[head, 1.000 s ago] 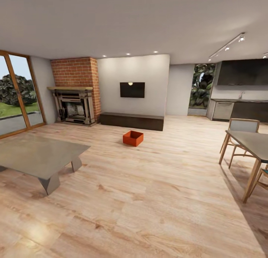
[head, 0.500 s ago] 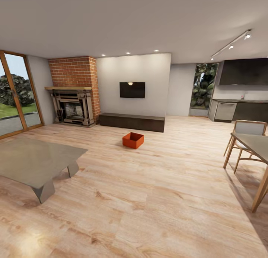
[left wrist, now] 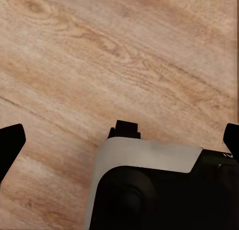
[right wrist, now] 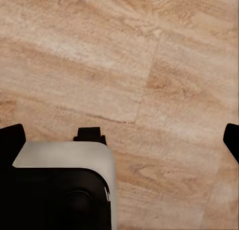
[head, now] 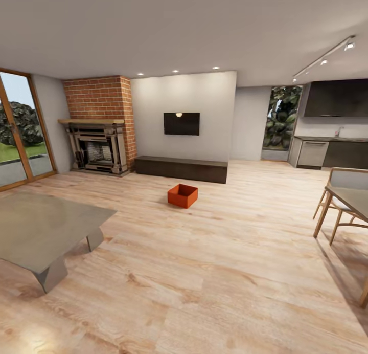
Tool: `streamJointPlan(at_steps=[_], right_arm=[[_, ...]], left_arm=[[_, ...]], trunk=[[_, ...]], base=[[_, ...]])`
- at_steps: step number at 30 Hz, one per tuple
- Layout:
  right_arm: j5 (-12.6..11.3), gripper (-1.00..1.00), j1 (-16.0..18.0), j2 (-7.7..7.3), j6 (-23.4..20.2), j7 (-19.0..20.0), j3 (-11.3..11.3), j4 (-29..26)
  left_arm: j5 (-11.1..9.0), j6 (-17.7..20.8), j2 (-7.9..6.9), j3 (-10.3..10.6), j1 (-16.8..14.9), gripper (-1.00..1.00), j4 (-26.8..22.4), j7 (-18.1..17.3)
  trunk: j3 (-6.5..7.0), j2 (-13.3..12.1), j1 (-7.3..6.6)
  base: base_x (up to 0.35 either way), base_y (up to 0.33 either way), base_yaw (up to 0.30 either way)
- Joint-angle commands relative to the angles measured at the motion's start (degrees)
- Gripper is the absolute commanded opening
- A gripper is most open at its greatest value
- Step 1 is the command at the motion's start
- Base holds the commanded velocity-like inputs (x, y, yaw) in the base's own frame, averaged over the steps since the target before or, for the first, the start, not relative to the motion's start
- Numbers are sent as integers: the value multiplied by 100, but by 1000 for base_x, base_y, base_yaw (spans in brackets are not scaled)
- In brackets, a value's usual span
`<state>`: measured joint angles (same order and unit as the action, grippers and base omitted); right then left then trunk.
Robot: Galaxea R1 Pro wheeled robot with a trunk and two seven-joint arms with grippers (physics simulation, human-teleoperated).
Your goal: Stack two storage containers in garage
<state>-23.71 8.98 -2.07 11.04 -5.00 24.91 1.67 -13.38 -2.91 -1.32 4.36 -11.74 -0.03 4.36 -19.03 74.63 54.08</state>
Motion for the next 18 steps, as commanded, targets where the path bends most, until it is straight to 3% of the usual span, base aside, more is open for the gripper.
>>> streamJointPlan(at_steps=[1,18], right_arm=[[-45,100,7,2,30,-1,48,17],[-56,100,7,4,37,-22,35,17]], left_arm=[[-50,-16,1,47,-4,100,5,11],[-50,-16,1,47,-4,100,3,12]], trunk=[[-7,3,3],[-7,3,3]], base=[[325,0,0],[325,0,0]])
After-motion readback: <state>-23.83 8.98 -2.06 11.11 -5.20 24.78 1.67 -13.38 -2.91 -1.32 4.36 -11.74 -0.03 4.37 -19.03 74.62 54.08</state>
